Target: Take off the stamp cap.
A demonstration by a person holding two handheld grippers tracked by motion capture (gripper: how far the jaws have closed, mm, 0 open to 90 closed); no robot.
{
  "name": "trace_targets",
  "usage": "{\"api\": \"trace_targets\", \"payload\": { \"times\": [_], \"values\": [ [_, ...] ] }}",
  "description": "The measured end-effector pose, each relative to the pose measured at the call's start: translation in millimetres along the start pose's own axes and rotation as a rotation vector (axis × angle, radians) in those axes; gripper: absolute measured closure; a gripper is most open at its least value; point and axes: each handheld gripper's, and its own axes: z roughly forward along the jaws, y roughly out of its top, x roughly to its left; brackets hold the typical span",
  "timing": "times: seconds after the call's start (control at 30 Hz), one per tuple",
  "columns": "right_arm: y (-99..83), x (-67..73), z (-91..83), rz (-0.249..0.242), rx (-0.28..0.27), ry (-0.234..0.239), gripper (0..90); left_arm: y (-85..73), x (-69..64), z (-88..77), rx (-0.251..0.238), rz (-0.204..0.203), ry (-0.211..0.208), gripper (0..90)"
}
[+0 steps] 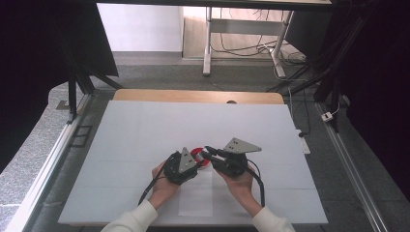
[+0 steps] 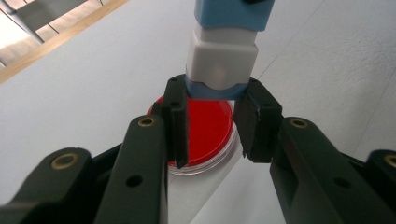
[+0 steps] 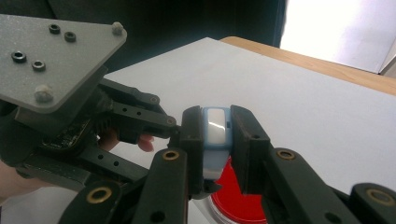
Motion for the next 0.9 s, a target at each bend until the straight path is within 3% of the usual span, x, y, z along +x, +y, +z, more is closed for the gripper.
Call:
{"api": "trace_targets", "payload": {
  "times": [0.1,0.23,0.37,0.43,0.47,0.53,0.9],
  "values": [
    [-1.3,1.0,0.5,-0.003,-0.001,-0.006,75.3,-1.5,1.7,1.0,-0.002,-0.035,-0.015,66.1],
    [-1.9,1.8,0.7,-0.006,-0.004,-0.007,75.3,-1.4,1.0,0.8,-0.002,-0.028,-0.01,66.1],
    [-1.2,1.2,0.1,-0.012,0.001,-0.004,75.3,-0.9,-1.1,0.7,0.01,0.014,0.011,66.1],
    [-0.1,0.9,-1.9,-0.012,-0.015,-0.012,75.4,-3.8,-1.1,4.3,0.049,0.043,0.011,66.2],
    [2.1,-0.1,-4.5,-0.018,-0.025,-0.024,75.4,-5.7,-0.5,5.6,0.052,0.036,0.008,66.2],
    [6.0,-4.8,-10.5,-0.004,-0.043,-0.025,75.5,-5.9,1.6,5.1,0.036,0.01,-0.005,66.2],
    [6.1,-7.9,-12.6,0.008,-0.041,-0.019,75.5,-4.5,2.6,2.1,0.012,0.01,0.002,66.1]
  ]
}}
